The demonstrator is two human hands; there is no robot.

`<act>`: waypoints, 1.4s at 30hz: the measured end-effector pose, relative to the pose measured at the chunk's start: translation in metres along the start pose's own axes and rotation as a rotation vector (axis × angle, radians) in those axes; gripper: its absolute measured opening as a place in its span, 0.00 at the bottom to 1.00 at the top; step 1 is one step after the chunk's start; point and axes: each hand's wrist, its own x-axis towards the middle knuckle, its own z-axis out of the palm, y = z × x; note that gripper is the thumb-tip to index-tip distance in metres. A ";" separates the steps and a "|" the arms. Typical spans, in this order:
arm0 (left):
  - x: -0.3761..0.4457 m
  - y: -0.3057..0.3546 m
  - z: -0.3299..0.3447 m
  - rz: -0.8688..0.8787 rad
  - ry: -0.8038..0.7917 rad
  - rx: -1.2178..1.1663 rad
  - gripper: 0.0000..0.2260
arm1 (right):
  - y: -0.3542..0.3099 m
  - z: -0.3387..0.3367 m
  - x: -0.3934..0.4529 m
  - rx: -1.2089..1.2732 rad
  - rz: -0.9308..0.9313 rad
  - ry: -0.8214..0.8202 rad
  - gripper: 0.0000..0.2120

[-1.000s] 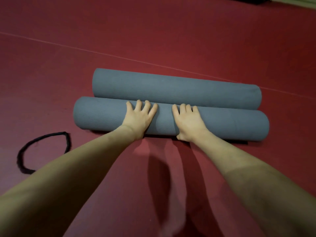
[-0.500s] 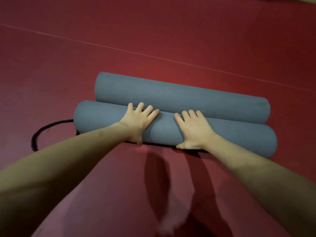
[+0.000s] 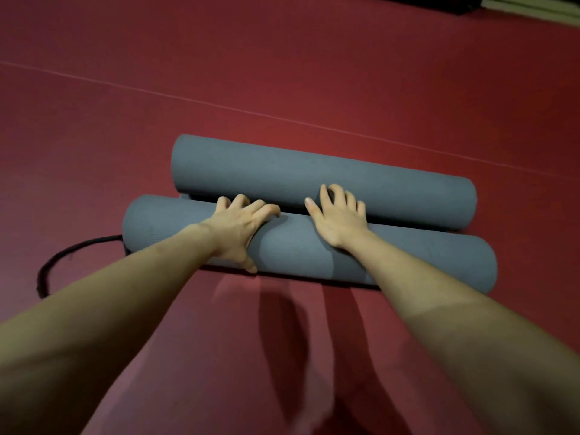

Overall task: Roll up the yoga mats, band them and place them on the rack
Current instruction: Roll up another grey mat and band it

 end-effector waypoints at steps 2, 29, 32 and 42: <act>0.006 -0.009 -0.003 -0.003 -0.020 -0.067 0.47 | -0.001 -0.002 0.007 -0.012 0.054 0.011 0.32; 0.102 -0.025 0.001 -0.523 0.153 -0.270 0.20 | 0.021 -0.009 0.059 -0.055 -0.069 0.172 0.37; 0.110 -0.028 -0.001 -0.515 0.166 -0.259 0.20 | 0.024 0.000 0.050 -0.126 -0.166 0.267 0.44; 0.097 -0.020 -0.001 -0.246 0.134 -0.031 0.44 | 0.019 -0.019 0.065 -0.442 -0.273 0.115 0.64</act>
